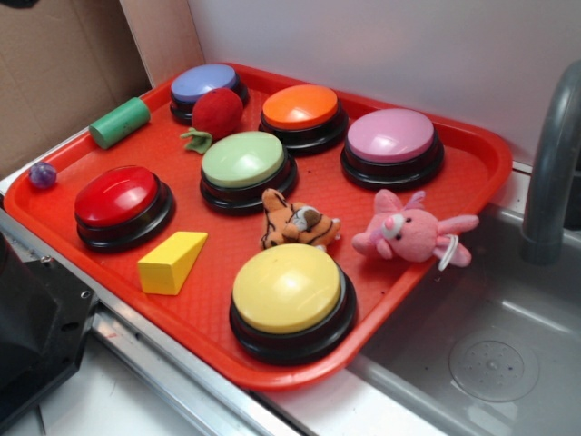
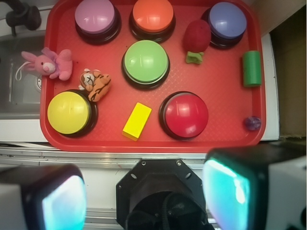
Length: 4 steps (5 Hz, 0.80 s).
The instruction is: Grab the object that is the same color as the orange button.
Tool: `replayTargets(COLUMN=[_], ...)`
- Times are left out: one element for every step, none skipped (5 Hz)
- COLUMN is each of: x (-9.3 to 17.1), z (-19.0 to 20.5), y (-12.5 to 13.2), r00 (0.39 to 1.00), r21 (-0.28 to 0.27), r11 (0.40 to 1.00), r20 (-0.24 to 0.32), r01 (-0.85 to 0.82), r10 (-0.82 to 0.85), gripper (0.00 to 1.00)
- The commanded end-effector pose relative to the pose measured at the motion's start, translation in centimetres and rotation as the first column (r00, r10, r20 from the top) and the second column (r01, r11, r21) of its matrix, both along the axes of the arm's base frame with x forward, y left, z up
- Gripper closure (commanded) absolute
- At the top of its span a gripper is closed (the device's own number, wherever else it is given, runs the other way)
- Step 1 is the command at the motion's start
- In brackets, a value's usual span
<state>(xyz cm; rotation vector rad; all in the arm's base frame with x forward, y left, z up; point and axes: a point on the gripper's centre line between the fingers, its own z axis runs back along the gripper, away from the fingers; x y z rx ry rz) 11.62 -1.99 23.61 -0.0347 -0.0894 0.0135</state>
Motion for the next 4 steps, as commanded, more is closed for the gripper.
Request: replayTargets(x=[0.0, 2.6, 4.6, 6.6], z=[0.0, -2.1, -4.4, -7.5], y=[0.0, -0.7, -1.3, -2.2], r00=[1.000, 0.999, 0.994, 0.972], r21=[0.000, -0.037, -0.054, -0.009], r11=[1.000, 0.999, 0.993, 0.973], r20=[0.000, 0.001, -0.032, -0.040], r01=[0.000, -0.037, -0.103, -0.231], r10=[0.000, 0.037, 0.101, 0.231], gripper=[0.00, 0.00, 0.00, 0.00])
